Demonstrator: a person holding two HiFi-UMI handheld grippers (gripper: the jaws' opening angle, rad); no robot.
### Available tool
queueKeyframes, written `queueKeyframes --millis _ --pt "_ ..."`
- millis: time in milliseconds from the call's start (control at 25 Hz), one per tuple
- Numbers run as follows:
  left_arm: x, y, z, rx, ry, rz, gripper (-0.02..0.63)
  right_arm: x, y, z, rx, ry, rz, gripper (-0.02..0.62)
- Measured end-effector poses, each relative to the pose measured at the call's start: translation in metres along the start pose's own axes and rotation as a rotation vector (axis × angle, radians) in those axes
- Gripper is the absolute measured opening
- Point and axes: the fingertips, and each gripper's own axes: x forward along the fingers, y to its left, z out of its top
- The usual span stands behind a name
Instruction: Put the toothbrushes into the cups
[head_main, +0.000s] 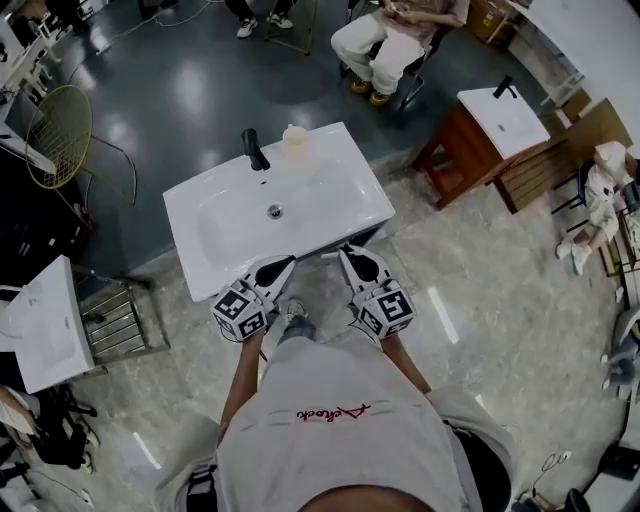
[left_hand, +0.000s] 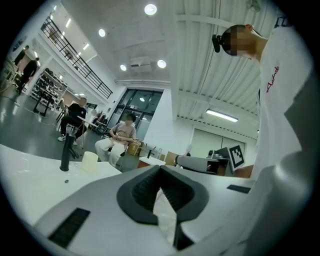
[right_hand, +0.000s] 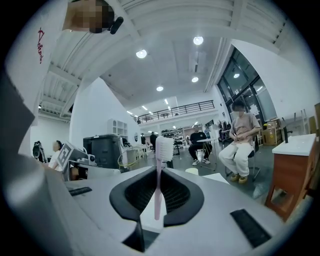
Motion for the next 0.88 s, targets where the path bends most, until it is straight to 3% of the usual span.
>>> queueKeyframes --millis 400,880 --pt "0.015 0.082 0.027 -0.006 -0.011 -0.026 0.015 0.084 -0.023 0.010 -0.026 -0.006 -0.029 0.020" --pt "0.037 0.116 0.030 -0.030 0.018 -0.041 0.015 0.113 -0.050 -0.003 0.002 0.025 -0.051 0.020"
